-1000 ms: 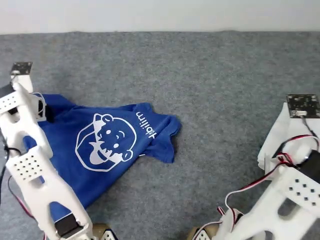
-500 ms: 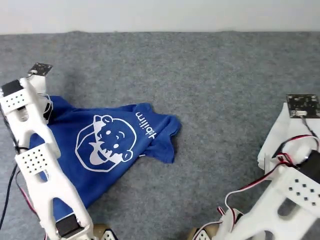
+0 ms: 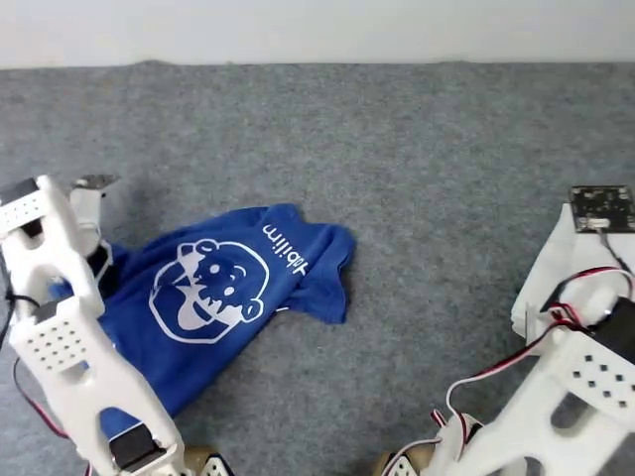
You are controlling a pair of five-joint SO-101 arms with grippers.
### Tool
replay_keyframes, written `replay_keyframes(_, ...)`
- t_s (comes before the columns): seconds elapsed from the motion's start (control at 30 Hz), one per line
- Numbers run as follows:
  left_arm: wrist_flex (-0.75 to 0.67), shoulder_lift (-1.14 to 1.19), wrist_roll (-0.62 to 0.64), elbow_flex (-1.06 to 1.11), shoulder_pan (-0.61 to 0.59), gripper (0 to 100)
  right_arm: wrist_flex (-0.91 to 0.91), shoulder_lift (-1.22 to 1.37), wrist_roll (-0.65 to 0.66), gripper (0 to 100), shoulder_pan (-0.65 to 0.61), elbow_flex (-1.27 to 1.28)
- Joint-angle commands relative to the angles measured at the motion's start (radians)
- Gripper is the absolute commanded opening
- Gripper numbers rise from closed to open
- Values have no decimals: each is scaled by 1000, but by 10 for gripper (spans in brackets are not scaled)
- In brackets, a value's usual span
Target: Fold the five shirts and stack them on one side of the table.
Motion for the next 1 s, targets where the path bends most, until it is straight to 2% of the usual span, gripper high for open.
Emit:
replay_keyframes(0.0,6,-158,-6,79,12,17,-31,-10,-2,10,-8,2)
replay_keyframes(0.1,11,-265,0,79,26,58,-50,-10,-2,10,-10,26)
replay_keyframes(0.27,6,-379,91,79,31,182,-48,-18,-2,10,-48,48)
replay_keyframes(0.4,-26,-397,114,79,25,184,-48,-19,-5,10,-97,49)
replay_keyframes(0.63,-167,-396,186,79,-66,185,-45,-19,-5,10,-119,49)
replay_keyframes(0.97,-178,-361,181,79,-66,187,-45,-19,-5,10,-119,49)
